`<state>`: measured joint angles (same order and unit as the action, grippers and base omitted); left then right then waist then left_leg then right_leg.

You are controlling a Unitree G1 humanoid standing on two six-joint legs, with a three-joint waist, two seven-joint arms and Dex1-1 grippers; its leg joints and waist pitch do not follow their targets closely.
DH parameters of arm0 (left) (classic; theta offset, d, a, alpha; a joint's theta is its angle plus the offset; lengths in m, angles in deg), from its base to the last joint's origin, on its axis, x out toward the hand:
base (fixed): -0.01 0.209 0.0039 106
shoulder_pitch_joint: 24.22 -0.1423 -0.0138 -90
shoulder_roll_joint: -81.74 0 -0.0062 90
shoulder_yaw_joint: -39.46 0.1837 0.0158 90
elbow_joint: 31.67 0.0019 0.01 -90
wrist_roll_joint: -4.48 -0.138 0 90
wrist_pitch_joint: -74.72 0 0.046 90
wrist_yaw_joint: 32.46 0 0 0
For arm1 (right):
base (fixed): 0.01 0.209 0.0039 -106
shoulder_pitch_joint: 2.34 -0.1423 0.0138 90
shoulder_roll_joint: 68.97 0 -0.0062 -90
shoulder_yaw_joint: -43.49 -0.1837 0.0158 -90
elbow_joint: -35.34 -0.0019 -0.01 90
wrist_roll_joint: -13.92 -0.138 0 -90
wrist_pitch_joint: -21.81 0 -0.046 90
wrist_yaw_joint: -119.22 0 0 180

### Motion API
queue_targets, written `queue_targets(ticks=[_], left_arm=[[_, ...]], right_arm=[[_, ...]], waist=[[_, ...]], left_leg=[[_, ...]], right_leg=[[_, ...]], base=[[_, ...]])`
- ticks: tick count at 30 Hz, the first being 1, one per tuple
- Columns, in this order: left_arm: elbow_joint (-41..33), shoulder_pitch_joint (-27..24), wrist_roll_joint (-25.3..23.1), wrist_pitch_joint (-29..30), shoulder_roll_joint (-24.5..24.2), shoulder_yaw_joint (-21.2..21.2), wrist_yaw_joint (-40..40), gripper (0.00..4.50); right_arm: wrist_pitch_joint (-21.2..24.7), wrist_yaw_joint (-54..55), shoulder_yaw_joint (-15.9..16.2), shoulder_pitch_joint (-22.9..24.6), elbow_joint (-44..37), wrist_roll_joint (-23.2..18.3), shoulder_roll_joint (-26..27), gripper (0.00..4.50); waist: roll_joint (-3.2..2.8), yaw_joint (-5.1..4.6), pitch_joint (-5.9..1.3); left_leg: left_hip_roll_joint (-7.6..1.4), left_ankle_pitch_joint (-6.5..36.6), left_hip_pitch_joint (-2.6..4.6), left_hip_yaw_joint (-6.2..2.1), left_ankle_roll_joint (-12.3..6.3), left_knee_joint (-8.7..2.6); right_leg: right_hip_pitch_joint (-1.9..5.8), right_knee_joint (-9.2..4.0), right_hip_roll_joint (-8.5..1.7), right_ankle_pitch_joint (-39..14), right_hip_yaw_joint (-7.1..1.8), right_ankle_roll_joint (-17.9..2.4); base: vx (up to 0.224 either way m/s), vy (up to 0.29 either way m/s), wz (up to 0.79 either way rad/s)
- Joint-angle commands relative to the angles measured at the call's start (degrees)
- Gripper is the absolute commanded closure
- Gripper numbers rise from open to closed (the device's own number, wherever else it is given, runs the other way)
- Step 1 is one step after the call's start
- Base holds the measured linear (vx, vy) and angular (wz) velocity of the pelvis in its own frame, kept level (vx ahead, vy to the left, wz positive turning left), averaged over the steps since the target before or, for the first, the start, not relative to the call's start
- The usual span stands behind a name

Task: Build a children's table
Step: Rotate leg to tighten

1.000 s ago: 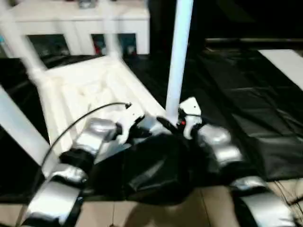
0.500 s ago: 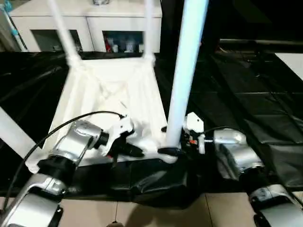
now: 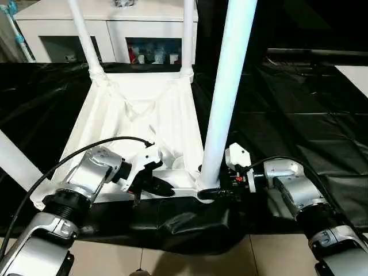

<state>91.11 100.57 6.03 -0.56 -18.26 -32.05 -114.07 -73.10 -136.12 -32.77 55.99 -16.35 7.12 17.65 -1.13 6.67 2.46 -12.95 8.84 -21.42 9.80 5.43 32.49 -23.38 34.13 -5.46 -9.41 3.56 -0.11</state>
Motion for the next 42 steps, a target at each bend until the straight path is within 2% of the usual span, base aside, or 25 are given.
queue_targets(ticks=[1,4,8,17,19,22,25,27,30,32,33,35,36,38,39,42], left_arm=[[-0.7,0.2,0.4,0.6,0.4,1.4,-1.9,4.5],[-0.9,0.1,0.4,0.9,0.4,1.4,-1.8,4.5],[-1.0,0.1,0.4,1.1,0.3,1.5,-1.9,4.5],[-1.0,0.0,0.3,1.4,0.1,1.6,-2.1,4.5],[-0.8,0.1,0.3,1.4,0.2,1.5,-2.0,4.5],[-0.4,0.2,0.4,0.8,0.8,1.0,-0.7,4.5],[1.5,1.0,0.3,-0.1,2.8,-0.7,4.0,4.5],[4.9,2.5,0.0,-0.4,6.0,-2.6,10.8,4.5],[6.8,3.3,-0.3,0.7,8.3,-3.3,14.7,4.5],[8.1,3.9,0.0,1.5,10.0,-4.2,17.7,4.5],[8.2,4.0,0.0,1.6,10.2,-4.2,18.0,4.5],[12.3,6.1,-0.5,1.8,13.8,-5.9,26.5,4.5],[13.5,6.7,-0.9,1.4,14.8,-6.3,28.8,4.5],[16.5,8.2,-1.3,0.6,16.9,-7.3,34.4,4.5],[19.1,9.4,-1.9,-0.4,18.6,-8.2,38.5,4.5],[20.8,10.2,-2.6,-1.4,19.6,-8.3,40.9,4.5]], right_arm=[[0.9,0.1,-0.7,-0.6,-0.7,-0.2,-0.4,1.23],[1.4,-0.1,-0.5,-0.7,-0.5,-0.3,-0.5,1.57],[1.5,-0.2,-0.3,-0.7,0.0,0.0,-0.5,1.77],[1.4,0.2,-0.1,-0.6,0.5,0.6,-0.5,1.85],[1.3,0.7,-0.2,-0.6,0.6,0.6,-0.4,1.85],[1.5,2.2,-0.8,-0.7,0.9,0.5,0.1,1.85],[1.8,9.3,-2.5,-1.7,3.5,1.2,2.2,1.85],[2.8,21.6,-5.1,-3.2,8.3,1.8,6.4,1.85],[3.9,30.3,-6.6,-3.7,11.2,1.7,10.5,1.85],[4.5,36.4,-7.7,-4.2,12.8,1.4,13.2,1.85],[4.6,36.9,-7.8,-4.2,13.0,1.4,13.5,1.85],[5.5,50.1,-10.1,-6.0,17.1,1.4,17.7,1.85],[5.6,53.3,-10.9,-6.7,18.4,1.4,18.7,1.86],[5.2,59.3,-12.6,-8.1,21.2,0.7,20.6,1.86],[4.3,63.6,-14.5,-9.3,23.5,-0.2,22.5,1.86],[1.8,66.2,-14.1,-10.2,24.4,1.2,24.7,1.86]], waist=[[0.13,-0.13,-3.69],[0.22,-0.13,-3.71],[0.22,-0.1,-3.72],[0.13,-0.12,-3.8],[-0.24,-0.11,-3.81],[-0.18,-0.17,-3.84],[-0.18,-0.38,-3.61],[-0.24,-0.8,-3.47],[0.04,-2.0,-3.18],[0.06,-2.48,-3.22],[0.08,-2.72,-3.21],[0.06,-3.03,-3.18],[0.0,-3.12,-3.24],[-0.01,-3.21,-3.1],[0.1,-3.19,-3.07],[0.16,-3.06,-3.12]], left_leg=[[0.04,15.2,0.69,0.76,-2.36,-3.58],[0.05,15.1,0.71,0.77,-2.37,-3.55],[0.06,14.9,0.69,0.77,-2.36,-3.51],[0.1,14.4,0.65,0.76,-2.5,-3.41],[0.1,14.7,0.71,0.74,-2.37,-3.39],[0.08,14.9,0.77,0.73,-2.27,-3.41],[0.19,16.3,0.76,0.76,-1.61,-3.51],[0.39,18.4,1.02,0.57,0.01,-3.71],[0.63,20.0,0.53,0.19,1.2,-4.12],[0.78,20.1,0.31,-0.01,1.08,-4.22],[0.84,20.3,0.55,0.09,0.86,-4.1],[0.78,20.2,0.9,0.25,0.7,-3.93],[0.94,20.8,1.36,0.19,1.49,-3.83],[0.9,21.3,1.23,0.19,1.41,-3.95],[0.94,22.7,1.49,0.23,1.18,-3.9],[1.0,23.7,1.51,0.17,0.49,-3.95]], right_leg=[[2.86,-3.32,-1.72,-11.6,-1.48,-13.5],[2.88,-3.3,-1.7,-11.6,-1.47,-13.5],[2.88,-3.27,-1.72,-11.3,-1.47,-13.5],[3.01,-3.12,-1.7,-10.2,-1.43,-13.9],[2.96,-3.11,-1.68,-10.0,-1.44,-14.0],[2.97,-3.09,-1.62,-9.5,-1.41,-14.2],[2.82,-3.35,-1.69,-11.5,-1.45,-14.0],[2.71,-3.87,-1.94,-17.2,-1.42,-12.4],[2.98,-4.39,-2.06,-22.7,-1.26,-9.7],[3.11,-4.68,-2.06,-25.0,-1.03,-8.4],[2.78,-4.93,-2.0,-25.6,-1.09,-8.2],[2.28,-5.04,-1.92,-25.3,-1.29,-8.8],[2.15,-5.27,-1.95,-26.7,-1.17,-8.7],[2.04,-5.37,-1.8,-26.6,-1.1,-8.5],[1.83,-5.6,-1.71,-27.6,-1.0,-8.1],[1.71,-5.96,-1.8,-28.7,-0.91,-7.1]], base=[[0.0,0.0,0.0],[0.0,0.0,0.0],[0.0,0.0,0.0],[0.0,0.0,0.0],[0.0,0.0,0.0],[0.0,0.0,0.0],[0.0,0.0,0.0],[0.0,0.0,0.0],[0.0,0.0,0.0],[0.0,0.0,0.0],[0.0,0.0,0.0],[0.0,0.0,0.0],[0.0,0.0,0.0],[0.0,0.0,0.0],[0.0,0.0,0.0],[0.0,0.0,0.0]])
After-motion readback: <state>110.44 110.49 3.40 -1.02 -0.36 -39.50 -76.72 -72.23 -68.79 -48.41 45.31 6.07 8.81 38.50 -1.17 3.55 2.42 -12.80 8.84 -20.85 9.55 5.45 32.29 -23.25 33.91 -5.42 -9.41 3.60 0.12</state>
